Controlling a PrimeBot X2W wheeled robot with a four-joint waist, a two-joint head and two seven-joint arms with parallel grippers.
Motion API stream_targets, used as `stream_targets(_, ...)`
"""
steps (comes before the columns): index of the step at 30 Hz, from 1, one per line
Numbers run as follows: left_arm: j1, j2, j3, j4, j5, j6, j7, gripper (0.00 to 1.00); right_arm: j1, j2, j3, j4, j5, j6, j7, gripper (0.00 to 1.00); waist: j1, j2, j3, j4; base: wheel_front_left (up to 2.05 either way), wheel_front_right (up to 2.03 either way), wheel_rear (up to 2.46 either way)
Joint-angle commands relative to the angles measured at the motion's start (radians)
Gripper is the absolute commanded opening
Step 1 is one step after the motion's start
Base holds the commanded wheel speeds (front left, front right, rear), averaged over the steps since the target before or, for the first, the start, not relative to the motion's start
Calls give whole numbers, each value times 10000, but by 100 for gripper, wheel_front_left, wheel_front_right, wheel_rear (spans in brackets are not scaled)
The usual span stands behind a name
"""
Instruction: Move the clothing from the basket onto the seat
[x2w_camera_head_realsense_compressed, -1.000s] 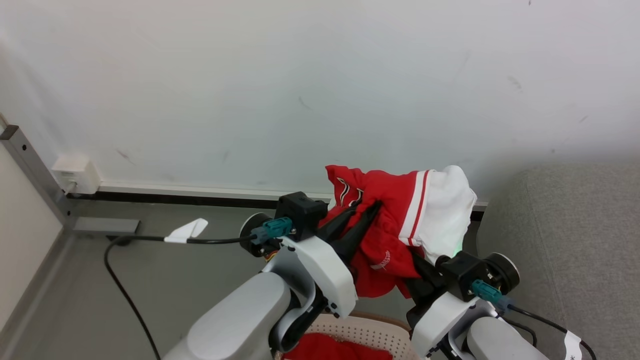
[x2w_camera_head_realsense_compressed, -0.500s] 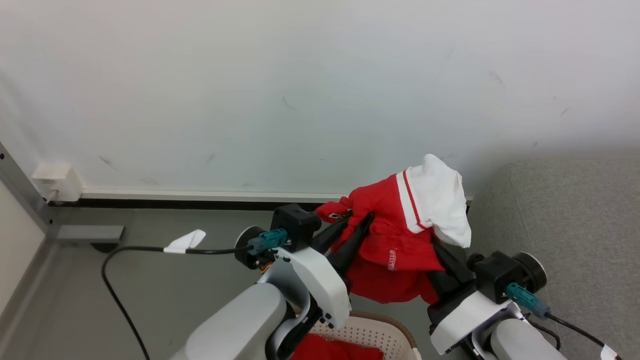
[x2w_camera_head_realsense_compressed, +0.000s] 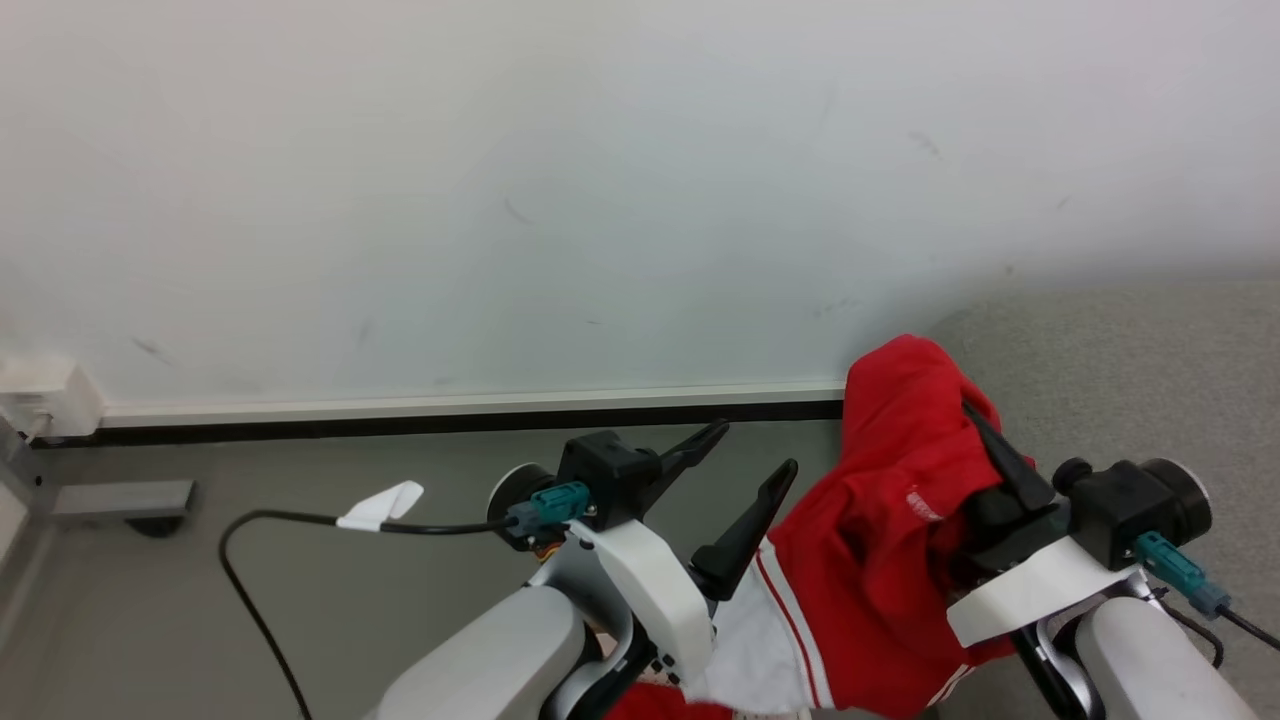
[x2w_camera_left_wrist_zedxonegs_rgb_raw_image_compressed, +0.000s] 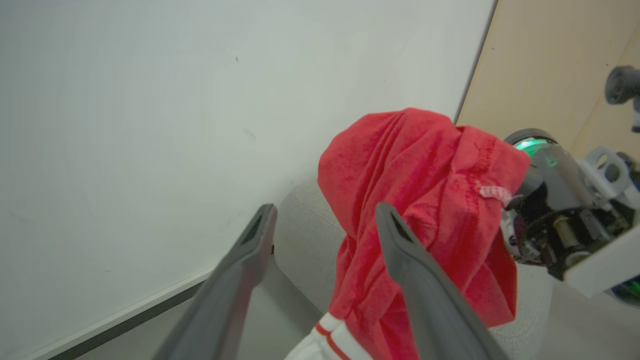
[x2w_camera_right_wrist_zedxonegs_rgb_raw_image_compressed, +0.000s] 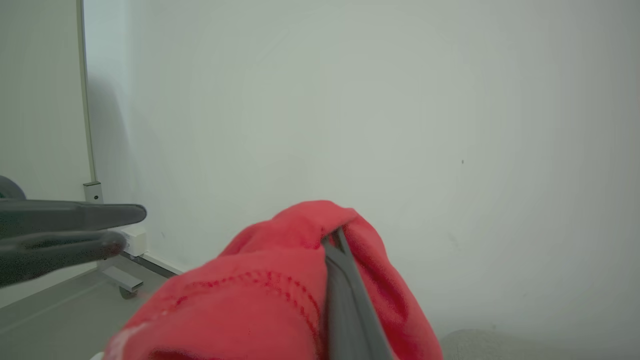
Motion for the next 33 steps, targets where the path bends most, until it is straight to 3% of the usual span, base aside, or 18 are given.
stream_targets(1, 110, 113, 20, -86, 48, 33, -104, 100, 72, -180, -268, -227, -145, 6, 0, 0, -1, 0, 24, -242, 0, 0, 0)
stream_targets(8, 133, 171, -36, -203, 123, 55, -219, 100, 88, -478, -882, -664, -63, 6, 0, 0, -1, 0, 131, -843, 0, 0, 0)
stream_targets(20, 67, 294, -202, -181, 386, 18, -621, 100, 197, -799, -1790, -1638, 437, 6, 0, 0, -1, 0, 479, -2468, 0, 0, 0)
stream_targets(33, -144, 344, -310, 77, 595, -13, -835, 100, 657, -720, -2700, -2506, 555, 6, 0, 0, -1, 0, 950, -3721, 0, 0, 0)
